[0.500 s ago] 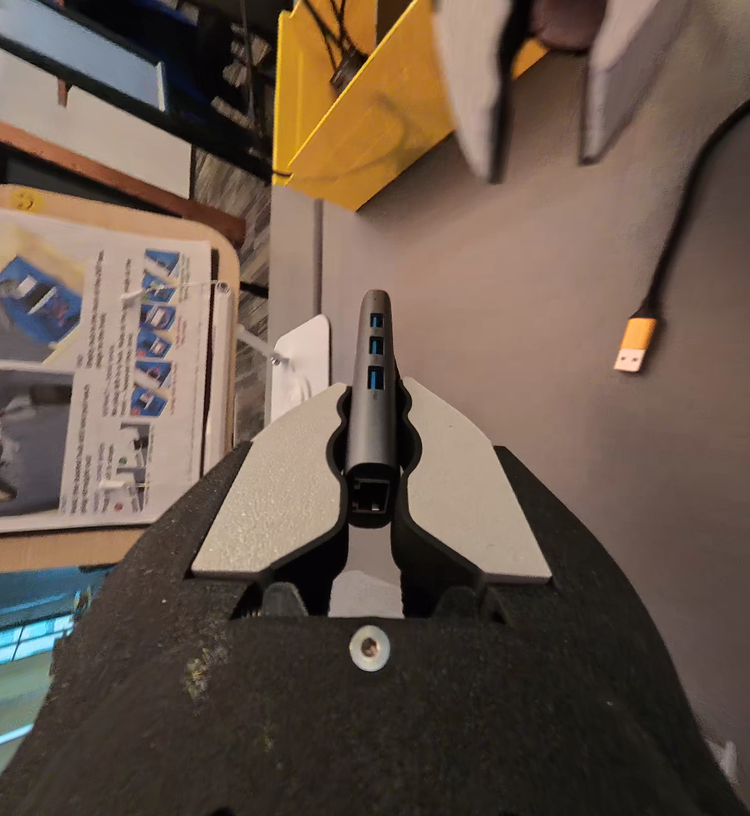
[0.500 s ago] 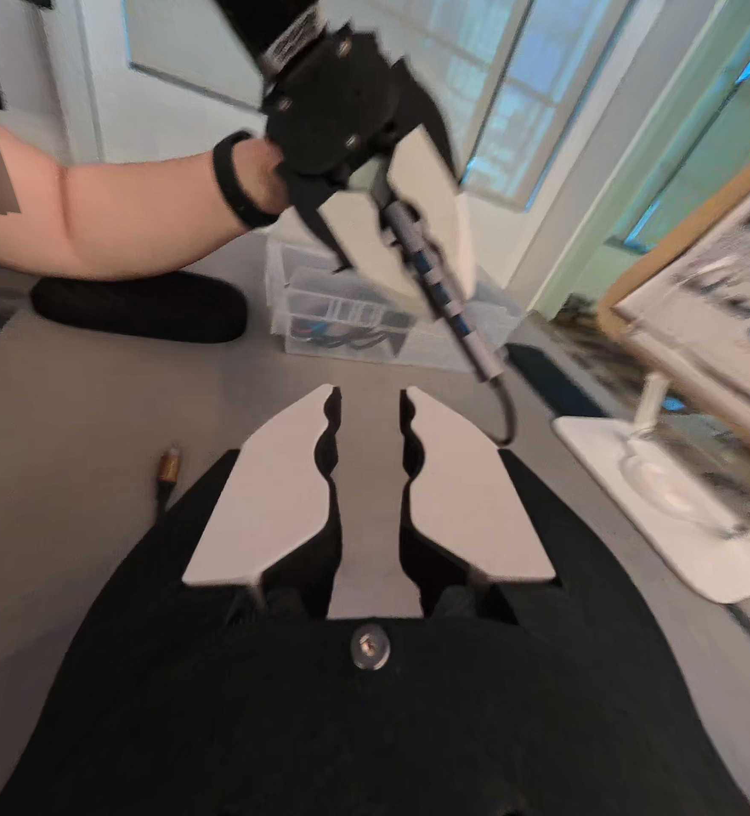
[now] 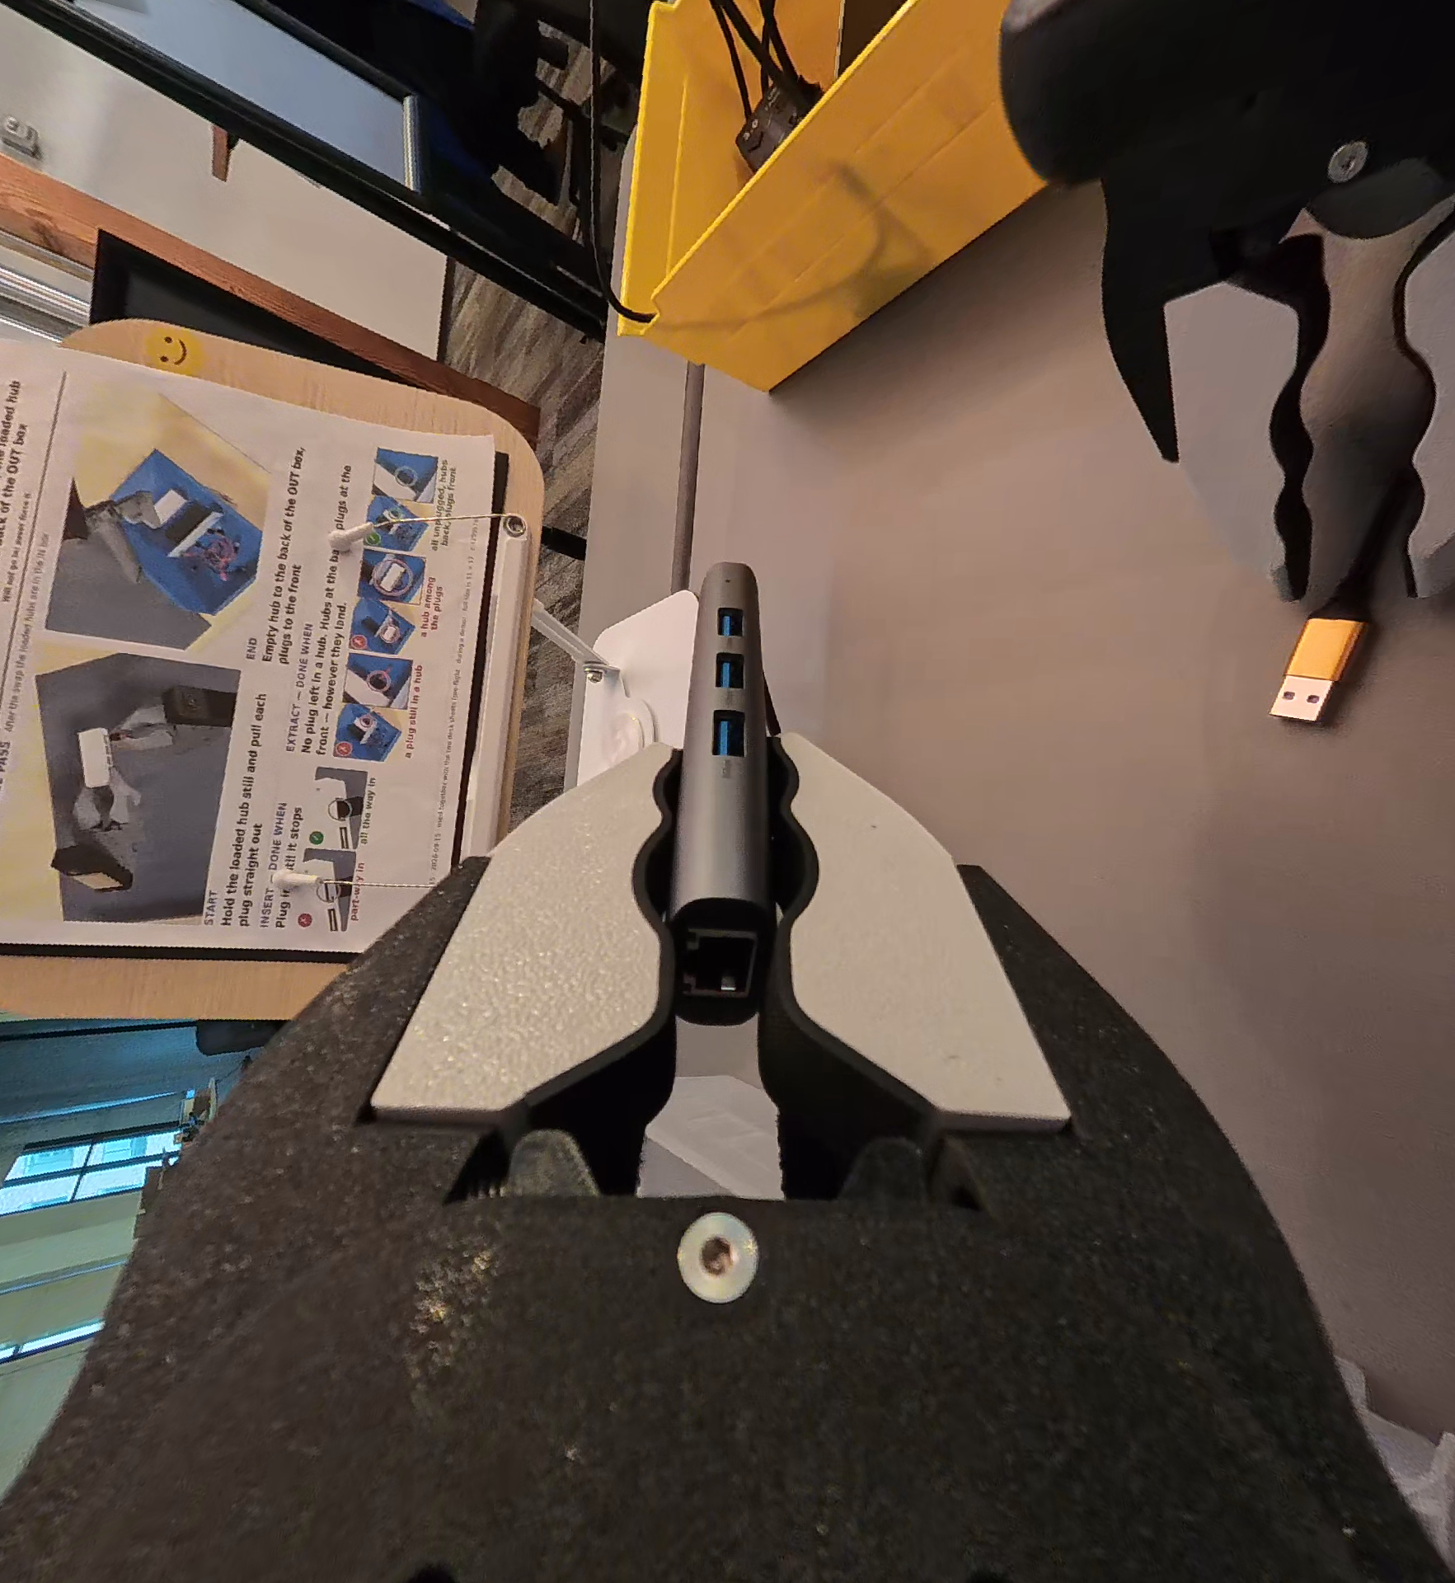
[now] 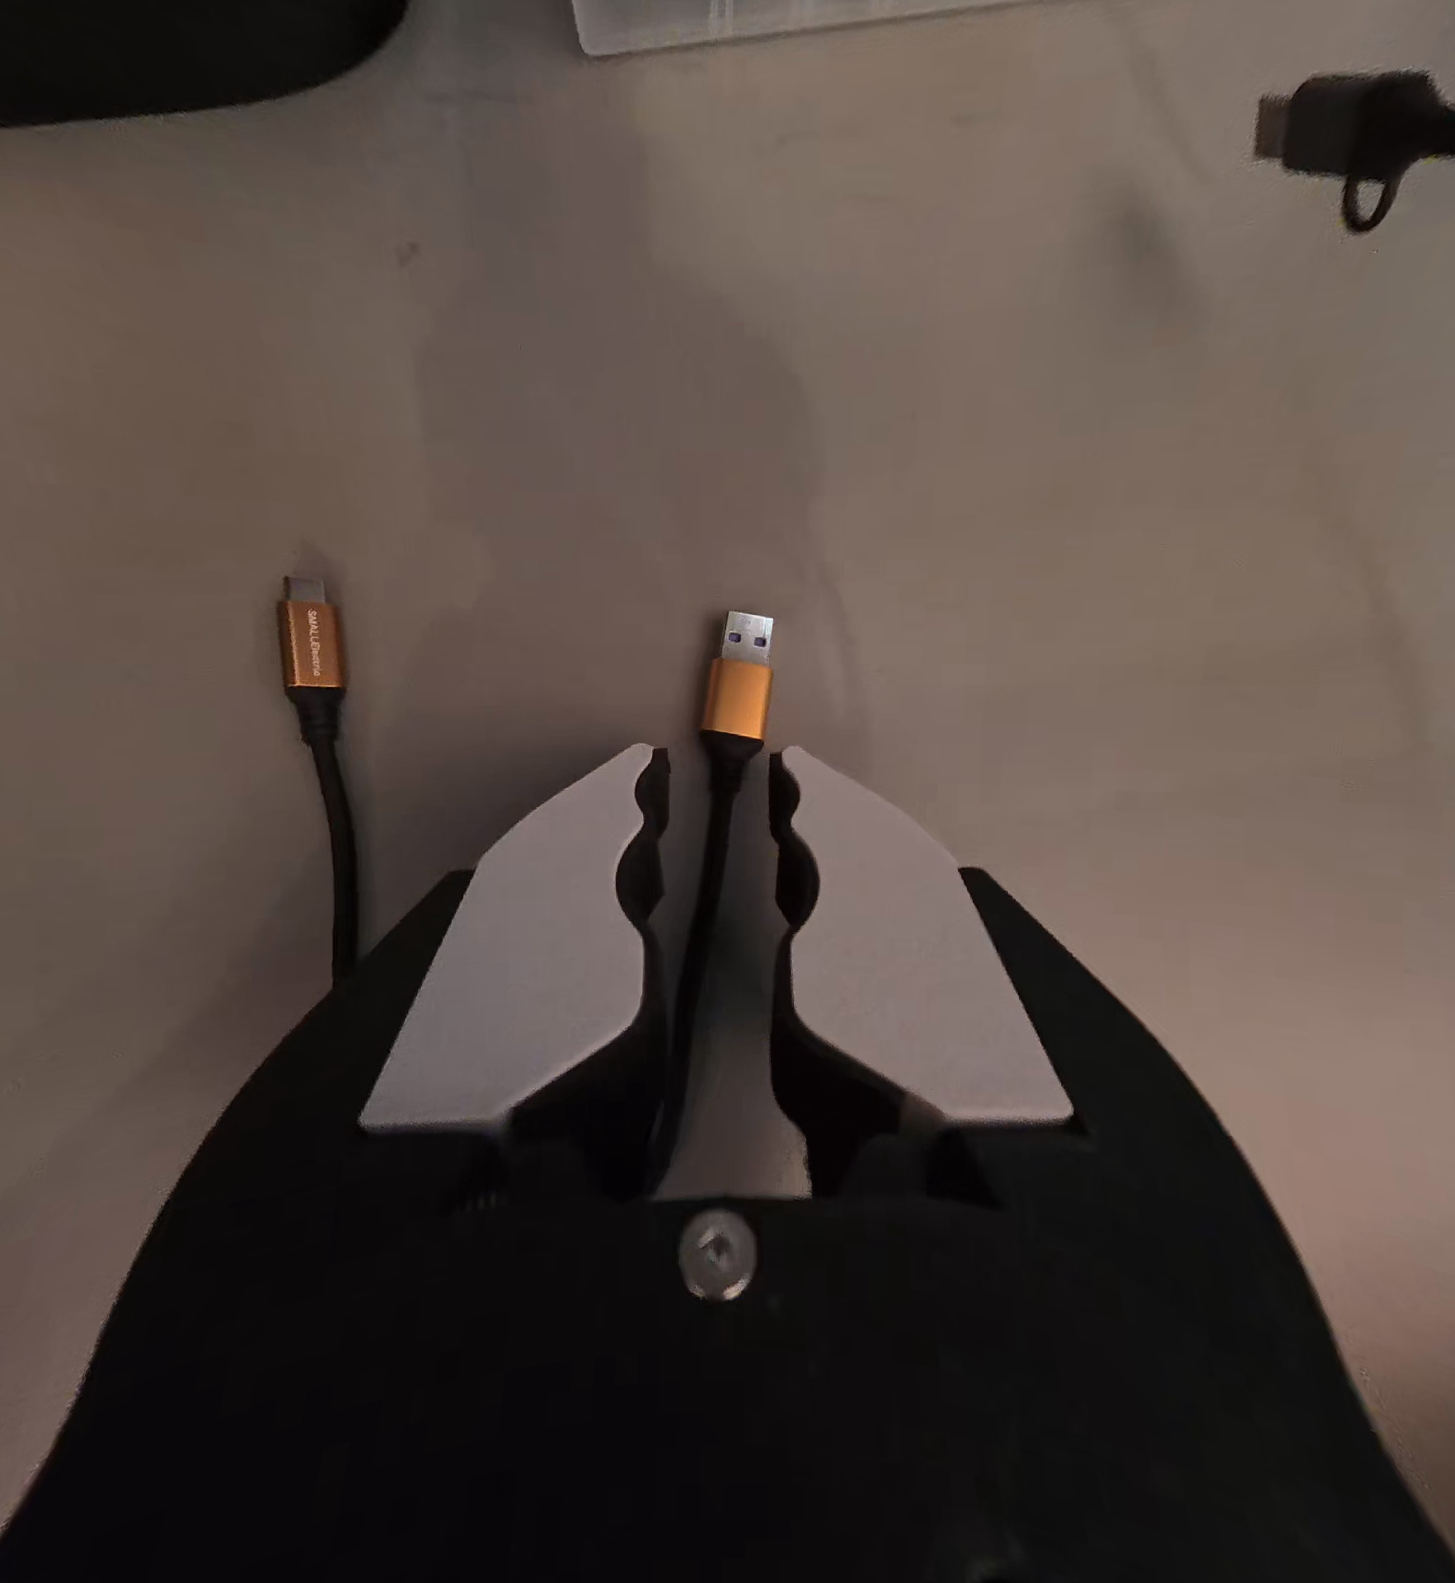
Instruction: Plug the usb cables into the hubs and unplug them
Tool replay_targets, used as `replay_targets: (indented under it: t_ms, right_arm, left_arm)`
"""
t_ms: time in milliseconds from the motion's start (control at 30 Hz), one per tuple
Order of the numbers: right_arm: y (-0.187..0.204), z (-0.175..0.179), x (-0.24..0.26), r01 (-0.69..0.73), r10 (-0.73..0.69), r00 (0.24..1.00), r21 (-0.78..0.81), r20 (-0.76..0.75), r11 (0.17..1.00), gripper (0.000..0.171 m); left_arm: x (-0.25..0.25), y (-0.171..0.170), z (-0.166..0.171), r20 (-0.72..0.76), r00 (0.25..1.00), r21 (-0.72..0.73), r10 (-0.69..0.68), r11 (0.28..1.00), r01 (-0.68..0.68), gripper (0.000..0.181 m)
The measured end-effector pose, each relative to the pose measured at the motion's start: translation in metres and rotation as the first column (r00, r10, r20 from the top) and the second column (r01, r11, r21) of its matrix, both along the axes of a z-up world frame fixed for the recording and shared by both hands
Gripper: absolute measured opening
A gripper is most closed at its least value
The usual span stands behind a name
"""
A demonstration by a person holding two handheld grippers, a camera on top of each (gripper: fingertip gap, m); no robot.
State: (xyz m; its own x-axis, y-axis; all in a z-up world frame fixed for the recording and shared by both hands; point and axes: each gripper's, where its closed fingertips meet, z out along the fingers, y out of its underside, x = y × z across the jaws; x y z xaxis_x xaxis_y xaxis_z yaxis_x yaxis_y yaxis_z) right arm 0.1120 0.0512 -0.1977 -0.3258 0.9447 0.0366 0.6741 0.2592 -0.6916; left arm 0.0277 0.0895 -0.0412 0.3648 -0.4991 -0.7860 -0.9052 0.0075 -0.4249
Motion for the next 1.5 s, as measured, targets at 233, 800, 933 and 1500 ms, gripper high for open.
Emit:
replay_targets:
  t_ms: [233, 800, 933, 1500]
  right_arm:
    - [0.004, -0.008, 0.000, 0.021, -0.021, 1.000, -0.041, 0.011, 0.999, 0.016]
    - [0.002, 0.053, -0.004, -0.058, 0.035, 0.961, -0.076, -0.273, 0.995, 0.008]
    - [-0.010, 0.112, 0.011, -0.208, 0.082, 0.843, -0.181, -0.532, 0.961, 0.008]
    - [-0.036, 0.202, 0.080, -0.645, 0.156, 0.512, -0.258, -0.844, 0.720, 0.008]
  left_arm:
    - [0.000, 0.001, 0.000, -0.004, 1.000, 0.007, 0.002, 1.000, -0.002, 0.017]
    - [0.002, 0.003, 0.000, -0.008, 1.000, 0.027, 0.003, 1.000, -0.003, 0.017]
    - [0.004, 0.005, -0.005, -0.036, 0.999, 0.023, 0.013, 1.000, -0.012, 0.017]
    - [0.024, -0.003, 0.005, -0.053, 0.998, 0.060, -0.028, 0.998, 0.031, 0.017]
